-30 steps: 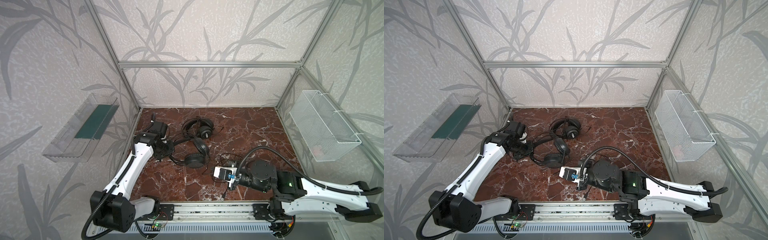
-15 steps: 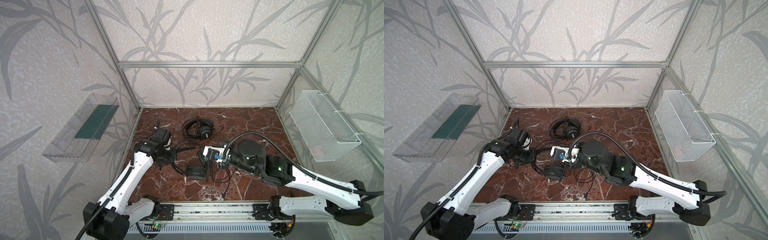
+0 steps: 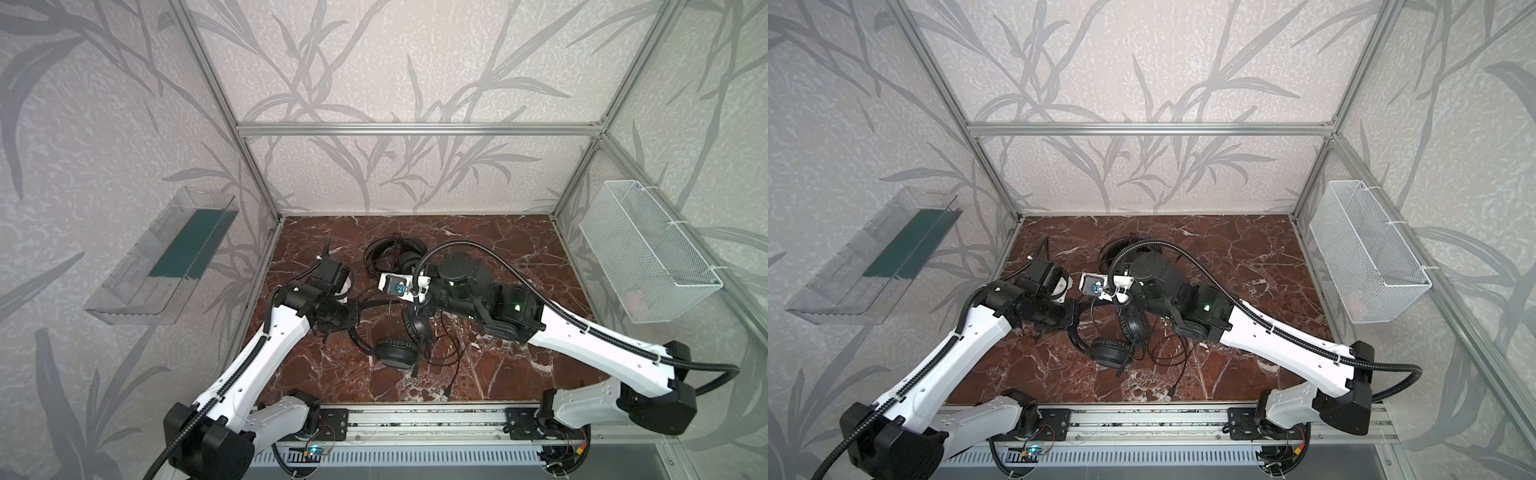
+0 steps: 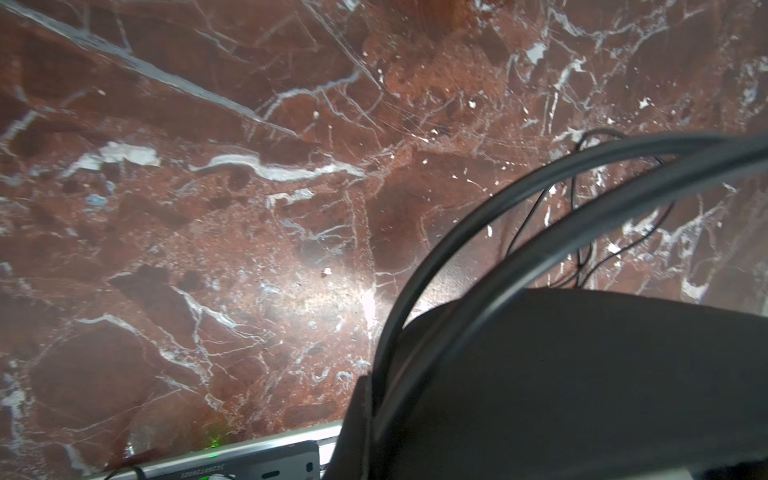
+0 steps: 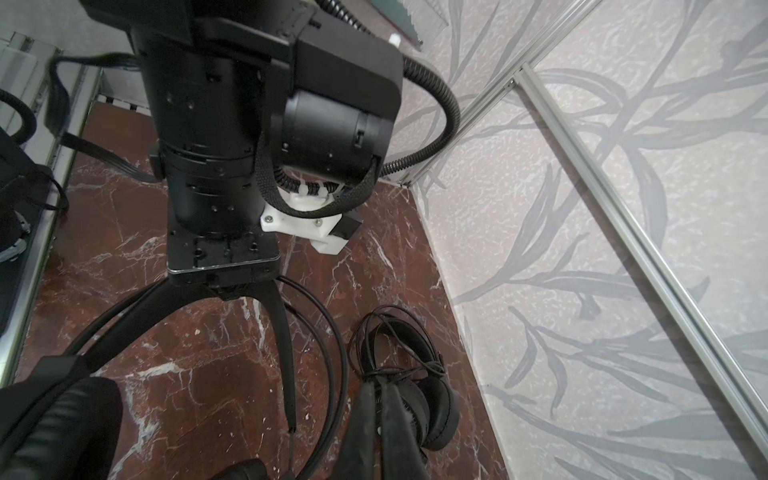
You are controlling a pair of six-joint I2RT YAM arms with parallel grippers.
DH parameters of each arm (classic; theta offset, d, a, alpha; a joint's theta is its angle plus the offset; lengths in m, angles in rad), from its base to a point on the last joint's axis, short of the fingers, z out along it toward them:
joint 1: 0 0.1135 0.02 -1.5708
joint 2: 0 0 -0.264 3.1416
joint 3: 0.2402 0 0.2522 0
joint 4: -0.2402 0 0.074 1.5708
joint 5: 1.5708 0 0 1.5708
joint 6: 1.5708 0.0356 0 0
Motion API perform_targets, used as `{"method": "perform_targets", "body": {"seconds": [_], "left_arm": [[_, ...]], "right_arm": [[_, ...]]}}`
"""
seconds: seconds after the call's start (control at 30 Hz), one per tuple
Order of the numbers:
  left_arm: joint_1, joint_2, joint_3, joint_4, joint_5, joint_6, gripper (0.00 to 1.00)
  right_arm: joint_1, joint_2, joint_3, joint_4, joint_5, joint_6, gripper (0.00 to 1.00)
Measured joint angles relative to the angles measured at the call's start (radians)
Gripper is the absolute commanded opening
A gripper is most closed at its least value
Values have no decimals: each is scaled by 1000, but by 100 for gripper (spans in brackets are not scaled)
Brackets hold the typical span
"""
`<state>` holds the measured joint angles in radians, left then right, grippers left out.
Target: Wrap the headphones
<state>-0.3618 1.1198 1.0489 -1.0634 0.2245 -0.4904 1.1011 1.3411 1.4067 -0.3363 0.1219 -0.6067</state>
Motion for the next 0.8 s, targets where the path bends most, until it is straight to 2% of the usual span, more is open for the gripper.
{"method": "perform_targets", "body": {"seconds": [0.17, 0.43, 0.67, 0.8], "left_arm": [[3, -4, 0, 0, -29, -1, 0], [24, 21, 10, -17, -57, -4, 0], [31, 21, 10, -21, -57, -8, 0], [31, 21, 10, -26, -67, -7, 0]], "right_arm": [[30, -113, -70, 20, 1, 18, 0], [315, -116, -82, 77, 238, -55, 0], [381, -19, -85, 100, 448, -98, 0], [407, -3, -85, 100, 522, -110, 0]]}}
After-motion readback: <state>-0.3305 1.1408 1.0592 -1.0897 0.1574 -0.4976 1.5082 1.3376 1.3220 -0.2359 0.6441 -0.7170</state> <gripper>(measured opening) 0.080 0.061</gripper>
